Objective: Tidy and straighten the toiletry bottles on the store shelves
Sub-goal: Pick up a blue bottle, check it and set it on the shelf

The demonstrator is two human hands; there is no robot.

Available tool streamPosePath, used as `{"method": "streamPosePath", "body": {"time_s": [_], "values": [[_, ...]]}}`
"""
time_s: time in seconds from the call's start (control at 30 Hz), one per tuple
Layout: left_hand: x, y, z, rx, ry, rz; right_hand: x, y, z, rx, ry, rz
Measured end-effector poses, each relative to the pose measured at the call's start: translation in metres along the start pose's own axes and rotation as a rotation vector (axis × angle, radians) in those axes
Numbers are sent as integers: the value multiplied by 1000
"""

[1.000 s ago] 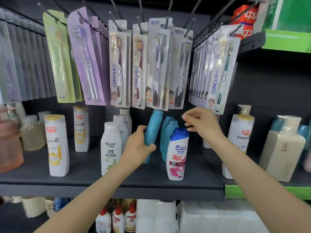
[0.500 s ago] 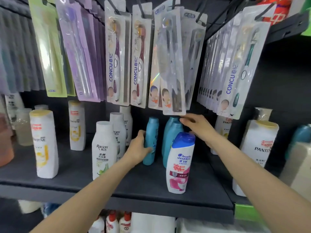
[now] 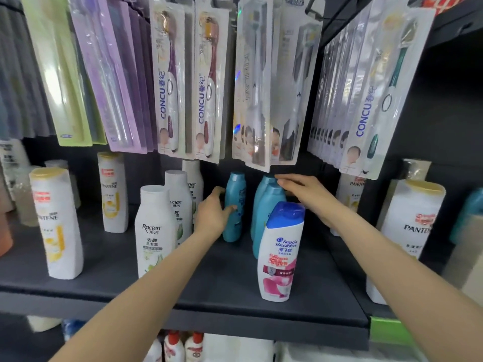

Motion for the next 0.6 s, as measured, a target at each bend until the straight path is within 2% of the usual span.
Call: {"method": "streamPosePath", "body": {"time_s": [0.17,0.33,0.6], "values": [[2,-3,-12,-18,-11,20,1,1,0,8,-6,-25],[15,-2,-22,-48,-27,165,-1,2,-1,19,-38,-24],[19,-6,-38,-18,-91,189,2,-1,-1,33,-26,8]]}}
Point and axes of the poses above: each hand's wrist, its own z-axis away from the middle knuckle, its own x-axis out of the palm, y = z × x, the point moved 4 cm from there along -z, towards the middle knuckle, and after that the axes turned 10 degrees about -y, right-handed, at the moved point
